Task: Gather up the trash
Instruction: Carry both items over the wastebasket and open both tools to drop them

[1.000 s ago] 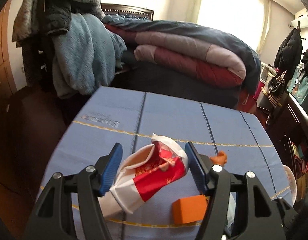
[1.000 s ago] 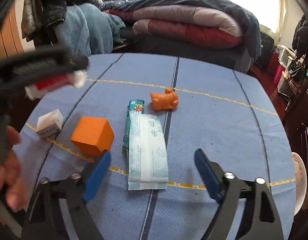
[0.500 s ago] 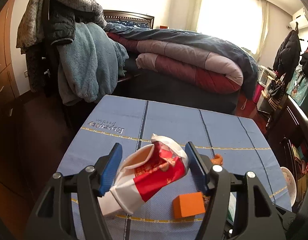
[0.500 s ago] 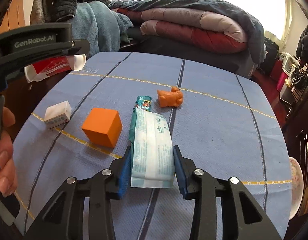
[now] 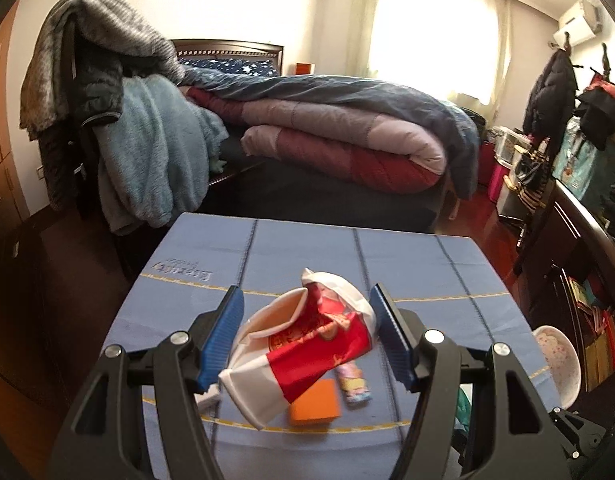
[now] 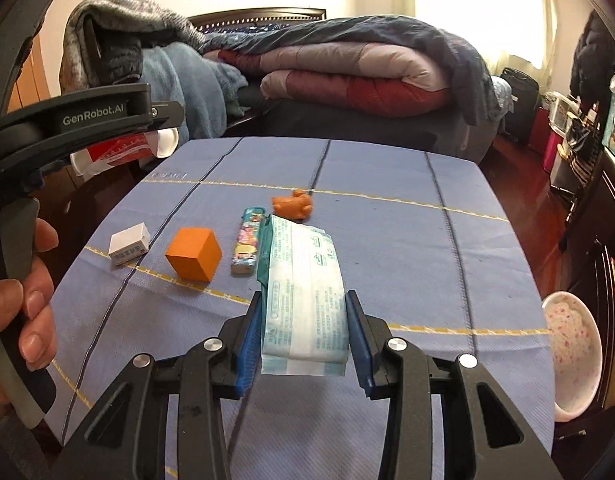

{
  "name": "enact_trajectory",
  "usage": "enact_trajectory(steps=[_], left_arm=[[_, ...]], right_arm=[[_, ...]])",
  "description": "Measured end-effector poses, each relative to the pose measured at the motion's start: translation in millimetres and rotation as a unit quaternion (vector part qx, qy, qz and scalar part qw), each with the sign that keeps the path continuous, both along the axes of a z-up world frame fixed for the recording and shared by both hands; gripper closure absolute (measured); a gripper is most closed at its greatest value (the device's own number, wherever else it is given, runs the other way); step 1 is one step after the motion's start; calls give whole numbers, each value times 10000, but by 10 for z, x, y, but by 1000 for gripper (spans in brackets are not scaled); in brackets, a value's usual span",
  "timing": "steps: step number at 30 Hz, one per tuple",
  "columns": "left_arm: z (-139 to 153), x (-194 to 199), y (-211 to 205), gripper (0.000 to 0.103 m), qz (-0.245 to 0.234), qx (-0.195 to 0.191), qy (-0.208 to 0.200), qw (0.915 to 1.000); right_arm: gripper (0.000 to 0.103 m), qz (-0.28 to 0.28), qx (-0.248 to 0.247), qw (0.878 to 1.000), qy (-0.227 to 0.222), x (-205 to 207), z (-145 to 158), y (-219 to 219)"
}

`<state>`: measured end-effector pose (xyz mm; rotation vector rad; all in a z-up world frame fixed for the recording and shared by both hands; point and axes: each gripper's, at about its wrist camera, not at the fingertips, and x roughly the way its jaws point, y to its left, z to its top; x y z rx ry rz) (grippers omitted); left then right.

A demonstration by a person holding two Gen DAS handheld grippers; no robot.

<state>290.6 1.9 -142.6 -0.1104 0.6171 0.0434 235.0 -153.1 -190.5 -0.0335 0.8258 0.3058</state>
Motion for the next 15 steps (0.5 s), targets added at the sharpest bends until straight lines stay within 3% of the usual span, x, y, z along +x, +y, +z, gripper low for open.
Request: enact_trajectory(steps=[15], left_arm=[[171,-96,-1024,37,-899,188,-192,9956]], right_arm=[[63,-892,213,9955,-220,-275,87,-976]])
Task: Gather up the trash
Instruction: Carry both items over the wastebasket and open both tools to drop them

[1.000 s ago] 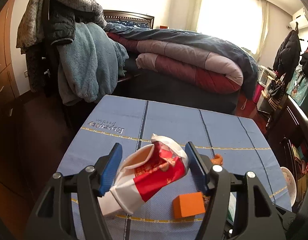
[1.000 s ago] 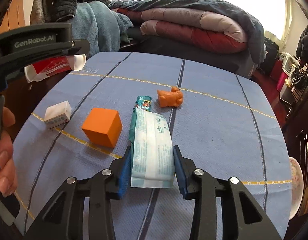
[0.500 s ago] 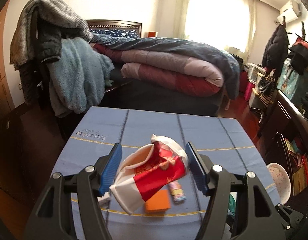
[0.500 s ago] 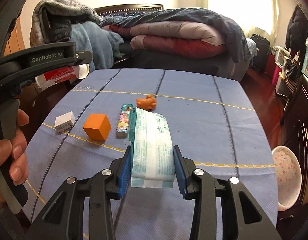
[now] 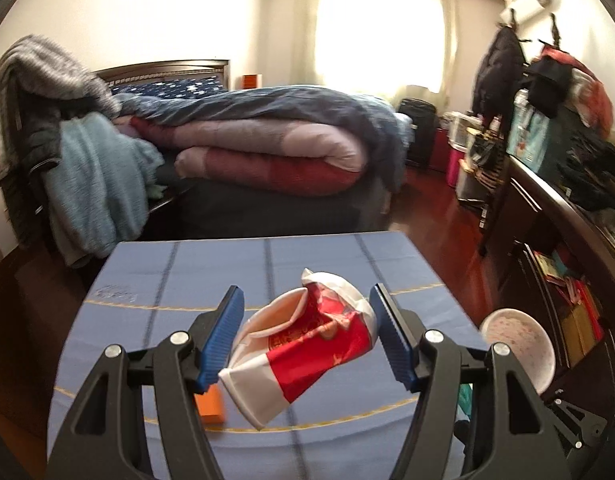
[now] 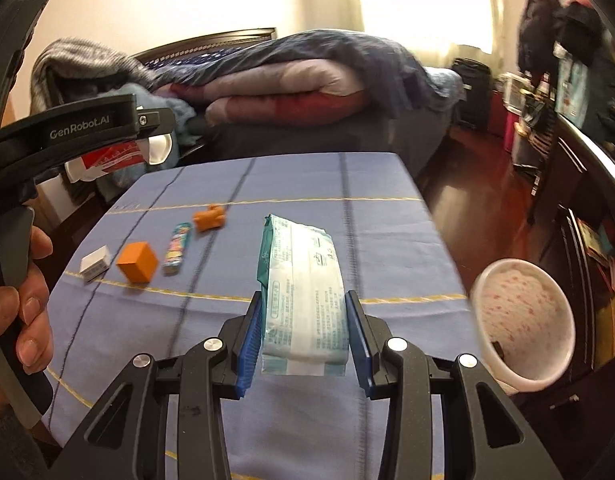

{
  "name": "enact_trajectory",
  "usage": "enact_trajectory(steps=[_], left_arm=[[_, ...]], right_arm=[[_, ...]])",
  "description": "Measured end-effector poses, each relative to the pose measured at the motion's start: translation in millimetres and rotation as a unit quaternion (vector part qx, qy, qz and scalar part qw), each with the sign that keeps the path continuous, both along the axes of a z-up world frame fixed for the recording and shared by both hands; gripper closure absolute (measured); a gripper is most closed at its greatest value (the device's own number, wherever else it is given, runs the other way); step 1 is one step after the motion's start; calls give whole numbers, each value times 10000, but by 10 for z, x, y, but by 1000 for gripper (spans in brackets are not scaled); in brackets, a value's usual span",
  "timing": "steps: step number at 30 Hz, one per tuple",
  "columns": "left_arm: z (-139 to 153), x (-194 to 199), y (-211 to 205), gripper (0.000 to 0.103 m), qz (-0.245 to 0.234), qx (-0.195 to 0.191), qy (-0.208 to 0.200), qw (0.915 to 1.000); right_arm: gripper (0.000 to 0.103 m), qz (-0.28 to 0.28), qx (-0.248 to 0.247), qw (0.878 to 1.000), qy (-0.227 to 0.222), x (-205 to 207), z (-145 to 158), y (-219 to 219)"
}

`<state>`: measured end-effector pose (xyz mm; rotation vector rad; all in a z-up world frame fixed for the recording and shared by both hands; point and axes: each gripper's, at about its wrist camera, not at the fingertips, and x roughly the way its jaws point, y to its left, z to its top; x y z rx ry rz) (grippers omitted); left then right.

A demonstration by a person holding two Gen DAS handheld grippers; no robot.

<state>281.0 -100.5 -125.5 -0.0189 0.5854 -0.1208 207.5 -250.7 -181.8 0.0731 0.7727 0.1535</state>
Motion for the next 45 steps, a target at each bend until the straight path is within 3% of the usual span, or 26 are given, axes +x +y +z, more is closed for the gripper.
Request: enact_trajectory(steps=[15,24,34,37,40,42,45], left_arm=[[-14,-117,-1413,37,-1236,299,-83,9918],[-80,-126,-2224,37,-2075,305,-27,9778],[-424,129,-3075,37,-2748,264,383,9604],[-546,270,-3258,35,-2837,190,545,9572],[-627,393,-3386,23,-2854,161,601,9564],[-635,448,-3409,16,-2833,83,620,9570],[-573,497,-3335,10,-2761,-99,586,9593]], right_arm=[[63,-1204,161,9925,-126,-237,-54,-1190],[63,-1951,217,9805,-116,-317,-165,-1887],[63,-2431,379,9692,113,-78,-495,-2503],[63,-2519,376,9668,185,28,-623,-2596],[62,-2633,289,9640,228,171,-774,-2699],[46,-2683,285,9626,222,222,-839,-2745],[36,-2780,292,9600,184,201,-868,-2761]])
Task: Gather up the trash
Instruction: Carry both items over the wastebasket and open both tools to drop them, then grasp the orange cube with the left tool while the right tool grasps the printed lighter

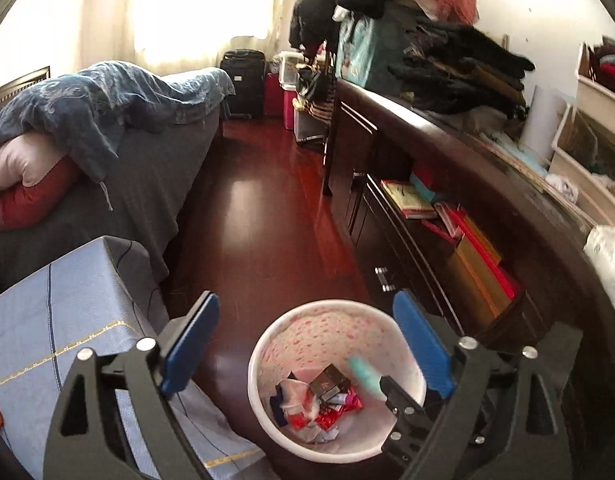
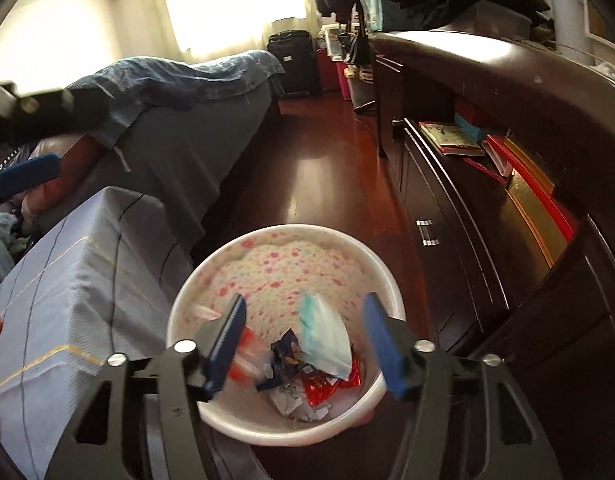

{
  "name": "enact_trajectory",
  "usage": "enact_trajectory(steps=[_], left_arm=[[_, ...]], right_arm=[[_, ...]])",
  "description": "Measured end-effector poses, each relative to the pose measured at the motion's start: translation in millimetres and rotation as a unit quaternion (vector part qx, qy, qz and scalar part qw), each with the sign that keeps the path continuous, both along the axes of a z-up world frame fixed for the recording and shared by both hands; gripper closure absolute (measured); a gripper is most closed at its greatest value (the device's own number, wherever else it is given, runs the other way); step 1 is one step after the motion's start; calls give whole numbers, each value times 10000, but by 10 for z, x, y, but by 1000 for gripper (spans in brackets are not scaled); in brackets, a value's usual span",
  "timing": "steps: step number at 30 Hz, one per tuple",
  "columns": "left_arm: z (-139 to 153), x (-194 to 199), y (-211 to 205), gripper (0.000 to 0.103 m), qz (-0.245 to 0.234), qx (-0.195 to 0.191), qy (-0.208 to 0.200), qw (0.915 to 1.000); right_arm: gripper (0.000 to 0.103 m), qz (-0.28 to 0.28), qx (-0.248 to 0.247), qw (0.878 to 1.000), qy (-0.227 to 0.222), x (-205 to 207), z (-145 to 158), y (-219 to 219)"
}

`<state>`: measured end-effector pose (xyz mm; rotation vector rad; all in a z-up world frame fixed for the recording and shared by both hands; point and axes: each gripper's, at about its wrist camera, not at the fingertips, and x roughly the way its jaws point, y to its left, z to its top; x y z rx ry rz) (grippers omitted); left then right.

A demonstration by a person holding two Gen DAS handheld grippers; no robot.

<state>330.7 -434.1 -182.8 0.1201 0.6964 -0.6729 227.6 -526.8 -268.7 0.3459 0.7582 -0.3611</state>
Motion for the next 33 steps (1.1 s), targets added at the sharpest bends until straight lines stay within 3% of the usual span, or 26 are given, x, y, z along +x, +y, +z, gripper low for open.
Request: enact_trajectory(steps=[8,17,24,33], left_arm=[[179,-42,366,4,427,-80,-259,9987],[157,-109,1216,4,1363,365,-335,9894],[50,25,2150,4,2282,622,-163,9715],[-107,-23,3341,4,3394,610,70,9386]], right_arm=[[29,56,36,10000,21,-117,117,126],[19,909,-14,9958,-135,-206,466,895],[18,1661,-110,9859,-160,-136,589,1547],[18,2550,-243,9666,-64,-49,646,2385]])
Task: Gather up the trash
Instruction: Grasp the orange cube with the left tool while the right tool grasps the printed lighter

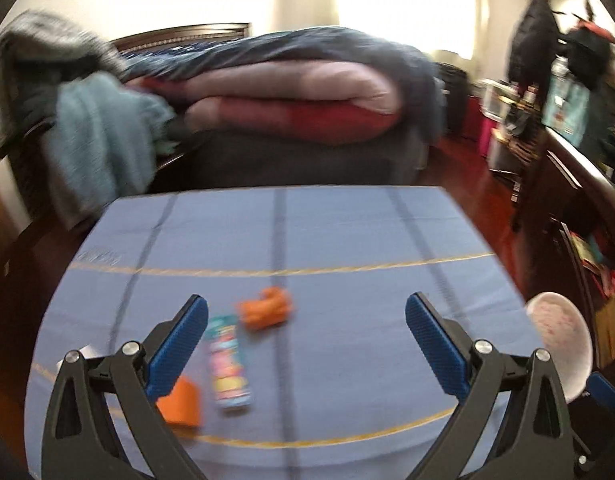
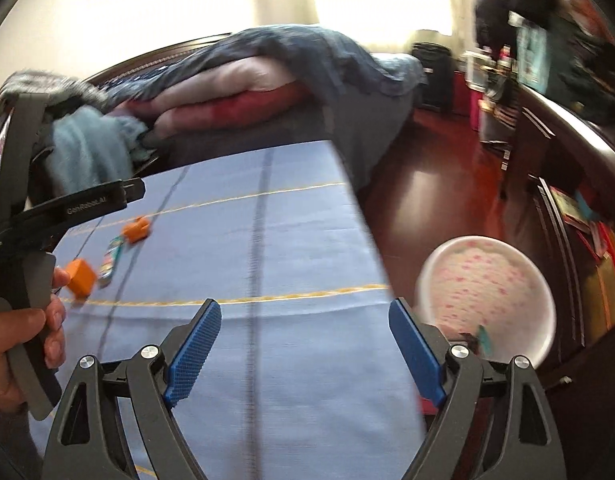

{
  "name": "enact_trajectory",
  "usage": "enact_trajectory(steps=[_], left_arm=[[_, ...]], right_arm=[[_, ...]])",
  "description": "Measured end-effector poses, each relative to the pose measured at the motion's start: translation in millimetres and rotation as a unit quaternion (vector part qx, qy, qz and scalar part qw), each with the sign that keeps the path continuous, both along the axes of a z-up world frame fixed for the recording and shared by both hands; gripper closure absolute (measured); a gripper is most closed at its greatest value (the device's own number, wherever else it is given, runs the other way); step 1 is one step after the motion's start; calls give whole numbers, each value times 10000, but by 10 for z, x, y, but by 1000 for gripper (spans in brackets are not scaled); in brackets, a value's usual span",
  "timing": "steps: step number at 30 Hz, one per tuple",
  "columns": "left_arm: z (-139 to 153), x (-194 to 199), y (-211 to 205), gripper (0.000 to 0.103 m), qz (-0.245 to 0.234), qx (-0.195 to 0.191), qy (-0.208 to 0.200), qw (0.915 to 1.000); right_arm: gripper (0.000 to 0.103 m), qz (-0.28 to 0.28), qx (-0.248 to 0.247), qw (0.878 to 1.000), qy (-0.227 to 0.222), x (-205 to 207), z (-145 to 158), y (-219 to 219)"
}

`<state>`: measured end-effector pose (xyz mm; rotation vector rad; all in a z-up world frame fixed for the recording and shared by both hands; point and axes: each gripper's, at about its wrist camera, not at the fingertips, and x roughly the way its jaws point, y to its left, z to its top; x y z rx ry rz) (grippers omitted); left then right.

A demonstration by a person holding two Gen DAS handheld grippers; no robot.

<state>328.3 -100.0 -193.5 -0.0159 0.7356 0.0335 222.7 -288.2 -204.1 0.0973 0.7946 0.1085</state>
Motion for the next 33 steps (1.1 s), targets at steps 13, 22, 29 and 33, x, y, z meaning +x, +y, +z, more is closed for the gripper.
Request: enact_trajectory(steps=[13,22,29,33], left_arm=[[-497,-148,895,43,504,-533,725,9947],[-409,-409,1362,66,664,-894,370,9931],[-204,-652,1803,65,1042,-803,18,9913],[-156,-746,2014,65,1205,-825,-70,9893]], right_arm=[[18,808,-168,9966,63,70,47,880],[18,1094,-294,9933,211,456,-34,1568],[22,1208,-457,9907,437,796,-232,2091],[35,1285,-647,9875,648,934,-343,2328]])
